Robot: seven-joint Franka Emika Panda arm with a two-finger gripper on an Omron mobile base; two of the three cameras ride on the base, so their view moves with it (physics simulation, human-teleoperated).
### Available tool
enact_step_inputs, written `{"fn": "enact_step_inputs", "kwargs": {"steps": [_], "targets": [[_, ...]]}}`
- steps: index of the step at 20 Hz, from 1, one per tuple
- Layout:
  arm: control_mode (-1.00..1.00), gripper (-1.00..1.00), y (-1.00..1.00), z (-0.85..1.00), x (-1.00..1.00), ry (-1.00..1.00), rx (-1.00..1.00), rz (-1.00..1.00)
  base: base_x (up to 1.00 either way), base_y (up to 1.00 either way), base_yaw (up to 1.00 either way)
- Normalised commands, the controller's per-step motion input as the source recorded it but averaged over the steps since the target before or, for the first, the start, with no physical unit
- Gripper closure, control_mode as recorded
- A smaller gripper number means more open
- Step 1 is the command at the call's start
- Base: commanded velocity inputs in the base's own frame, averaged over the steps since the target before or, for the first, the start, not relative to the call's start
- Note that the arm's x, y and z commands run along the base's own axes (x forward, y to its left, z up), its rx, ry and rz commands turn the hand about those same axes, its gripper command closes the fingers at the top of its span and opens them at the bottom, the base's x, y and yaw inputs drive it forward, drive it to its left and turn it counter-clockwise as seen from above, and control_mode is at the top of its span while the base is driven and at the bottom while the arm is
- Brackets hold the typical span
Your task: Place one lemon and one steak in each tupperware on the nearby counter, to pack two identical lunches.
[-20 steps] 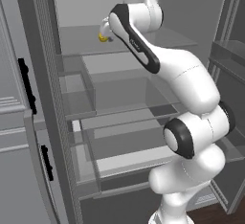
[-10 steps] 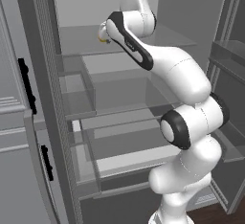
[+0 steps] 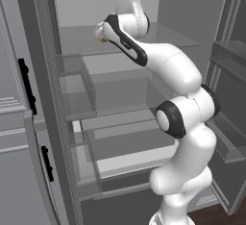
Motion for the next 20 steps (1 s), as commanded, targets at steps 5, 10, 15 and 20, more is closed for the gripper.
{"fn": "enact_step_inputs", "kwargs": {"steps": [5, 10, 15, 20], "targets": [[-1.00, -1.00, 0.38, 0.00, 0.24, 0.00, 0.00, 0.00, 0.00, 0.00, 0.00], [-1.00, -1.00, 0.14, -0.01, 0.38, -0.01, 0.00, 0.00, 0.00, 0.00, 0.00], [-1.00, -1.00, -0.07, -0.10, 0.45, -0.03, 0.00, 0.00, 0.00, 0.00, 0.00], [-1.00, -1.00, -0.03, -0.07, 0.54, 0.00, 0.00, 0.00, 0.00, 0.00, 0.00]]}}
